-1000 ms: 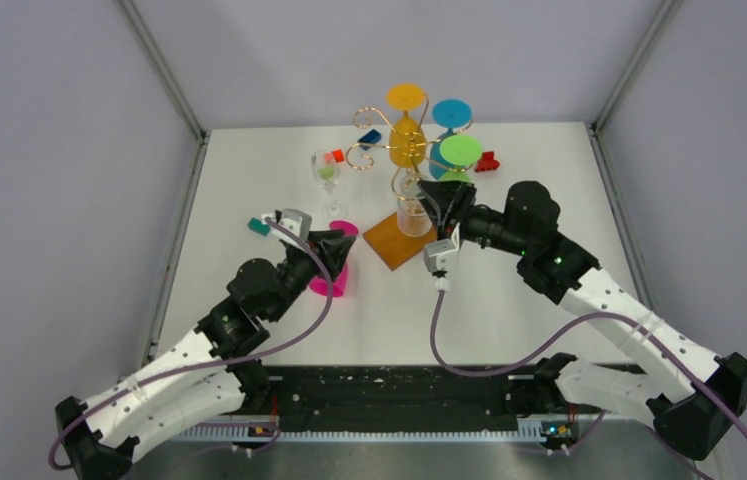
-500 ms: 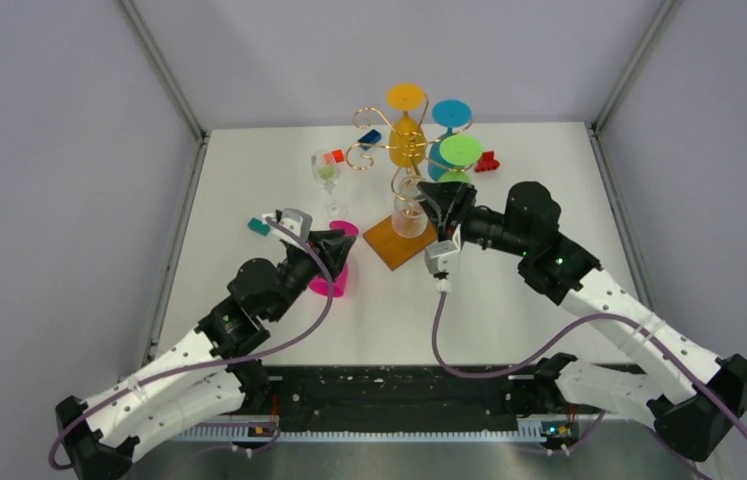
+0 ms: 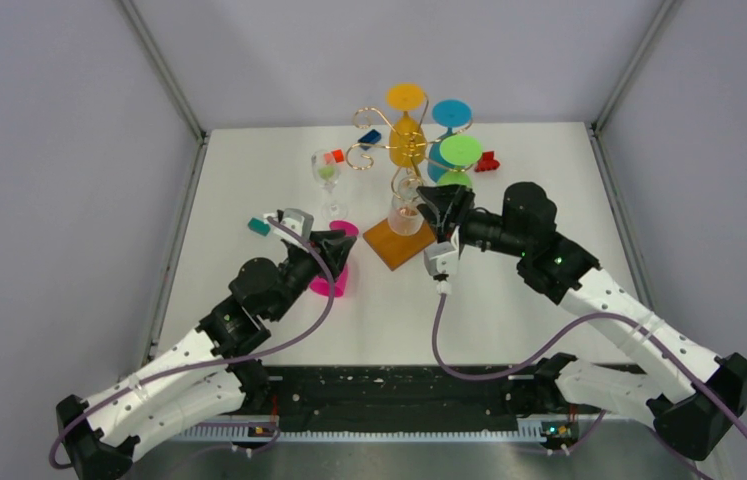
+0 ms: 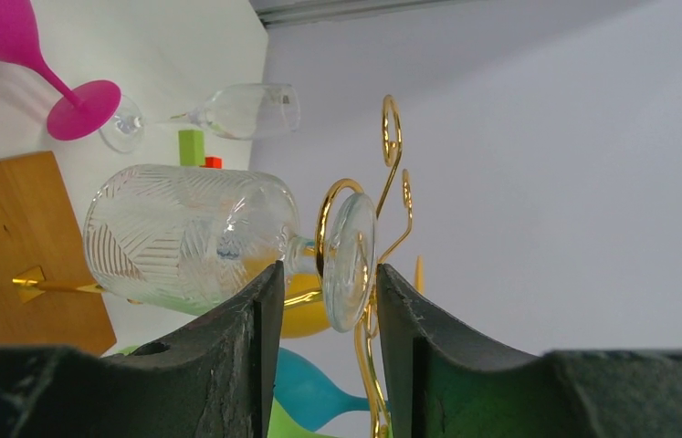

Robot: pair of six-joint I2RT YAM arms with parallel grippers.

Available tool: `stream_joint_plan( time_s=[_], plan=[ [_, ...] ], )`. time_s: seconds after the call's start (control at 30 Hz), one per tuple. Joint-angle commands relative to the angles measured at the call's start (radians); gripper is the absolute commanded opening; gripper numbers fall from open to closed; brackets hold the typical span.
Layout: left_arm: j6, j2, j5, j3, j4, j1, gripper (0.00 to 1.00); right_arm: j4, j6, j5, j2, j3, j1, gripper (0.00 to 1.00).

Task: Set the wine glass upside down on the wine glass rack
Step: Turn the wine glass upside down at the wine rack.

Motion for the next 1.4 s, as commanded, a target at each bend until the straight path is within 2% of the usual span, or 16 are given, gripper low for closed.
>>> stream_joint_plan(
  time_s=[0.0, 0.17, 0.3, 0.4, 0.47, 0.53, 0.77, 0.87, 0.97, 1.07, 1.2, 1.37],
  plan=[
    [-0.003, -0.001, -0.010, 0.021, 0.050, 0.003, 0.34, -0.003, 0.017, -0.028, -0.004, 0.020, 0.007, 0.42],
    [-0.012, 0.016, -0.054, 0.018, 0.028, 0.003, 0.35, 0.004, 0.033, -0.050, -0.017, 0.019, 0.007, 0.48],
    [-0.070, 0.042, -0.198, 0.012, -0.065, 0.009, 0.37, 0.061, 0.069, -0.080, -0.038, -0.003, 0.007, 0.54],
    [-0.165, 0.055, -0.325, 0.007, -0.187, 0.017, 0.55, 0.083, 0.095, -0.112, -0.051, -0.010, 0.007, 0.56],
    [-0.199, 0.062, -0.335, 0.005, -0.249, 0.029, 0.64, 0.100, 0.119, -0.135, -0.061, -0.017, 0.007, 0.58],
    [-0.244, 0.062, -0.332, -0.004, -0.289, 0.035, 0.67, 0.149, 0.149, -0.165, -0.073, -0.027, 0.009, 0.59],
    [-0.349, 0.056, -0.307, -0.082, -0.301, 0.063, 0.70, 0.263, 0.265, -0.264, -0.096, -0.055, 0.007, 0.59],
    [-0.344, 0.070, -0.275, -0.084, -0.268, 0.125, 0.70, 0.324, 0.318, -0.290, -0.100, -0.068, 0.007, 0.59],
    [-0.338, 0.066, -0.174, -0.098, -0.166, 0.265, 0.70, 0.417, 0.395, -0.302, -0.114, -0.092, 0.008, 0.59],
    [-0.316, 0.064, -0.065, -0.164, 0.045, 0.376, 0.71, 0.507, 0.489, -0.306, -0.133, -0.115, 0.008, 0.58],
    [-0.258, 0.141, -0.012, -0.227, 0.334, 0.400, 0.71, 0.574, 0.598, -0.278, -0.160, -0.123, 0.008, 0.58],
    [-0.199, 0.316, 0.013, -0.259, 0.647, 0.405, 0.72, 0.616, 0.685, -0.230, -0.199, -0.135, 0.008, 0.58]
  ],
)
